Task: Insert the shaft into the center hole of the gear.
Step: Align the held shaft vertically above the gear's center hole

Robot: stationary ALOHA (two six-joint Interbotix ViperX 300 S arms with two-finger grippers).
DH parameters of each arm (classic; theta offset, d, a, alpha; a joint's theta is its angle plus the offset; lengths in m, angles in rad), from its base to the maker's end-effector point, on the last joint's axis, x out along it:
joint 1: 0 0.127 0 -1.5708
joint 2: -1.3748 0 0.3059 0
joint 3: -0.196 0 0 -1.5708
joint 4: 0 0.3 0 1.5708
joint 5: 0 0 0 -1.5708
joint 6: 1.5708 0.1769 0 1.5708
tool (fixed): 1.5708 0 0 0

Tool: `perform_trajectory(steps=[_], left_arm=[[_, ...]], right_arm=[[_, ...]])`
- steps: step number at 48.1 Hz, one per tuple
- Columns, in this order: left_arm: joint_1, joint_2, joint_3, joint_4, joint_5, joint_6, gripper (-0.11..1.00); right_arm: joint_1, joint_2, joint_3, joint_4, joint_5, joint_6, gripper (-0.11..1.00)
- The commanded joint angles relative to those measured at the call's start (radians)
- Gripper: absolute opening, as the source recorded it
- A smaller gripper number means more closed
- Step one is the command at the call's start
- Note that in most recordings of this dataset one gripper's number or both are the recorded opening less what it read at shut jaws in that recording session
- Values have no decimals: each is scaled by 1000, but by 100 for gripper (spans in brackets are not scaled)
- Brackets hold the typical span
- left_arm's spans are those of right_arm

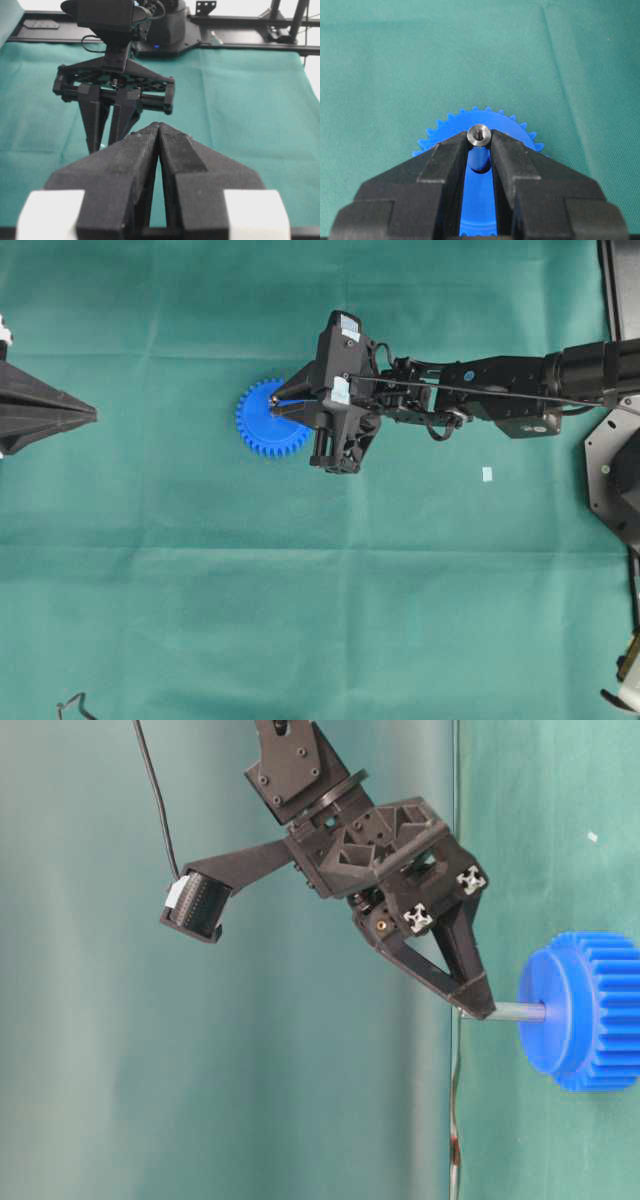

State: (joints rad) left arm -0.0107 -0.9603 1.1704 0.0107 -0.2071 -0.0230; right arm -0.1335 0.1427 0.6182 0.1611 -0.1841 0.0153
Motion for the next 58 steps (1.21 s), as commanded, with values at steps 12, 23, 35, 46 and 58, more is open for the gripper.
perform_trajectory(steps=[12, 23, 35, 46, 58], left_arm=[[-2, 6, -23, 3, -5, -2, 0], [-2, 6, -23, 2, -5, -2, 0], [-2, 6, -23, 2, -3, -2, 0], [-2, 8, -21, 2, 3, -2, 0], [-2, 8, -23, 3, 3, -2, 0]], right_arm=[[2, 23, -32, 2, 14, 2, 17], [2, 37, -41, 2, 15, 0, 17], [2, 78, -55, 2, 17, -2, 17], [2, 86, -58, 0, 20, -2, 17], [2, 86, -58, 2, 38, -2, 17]])
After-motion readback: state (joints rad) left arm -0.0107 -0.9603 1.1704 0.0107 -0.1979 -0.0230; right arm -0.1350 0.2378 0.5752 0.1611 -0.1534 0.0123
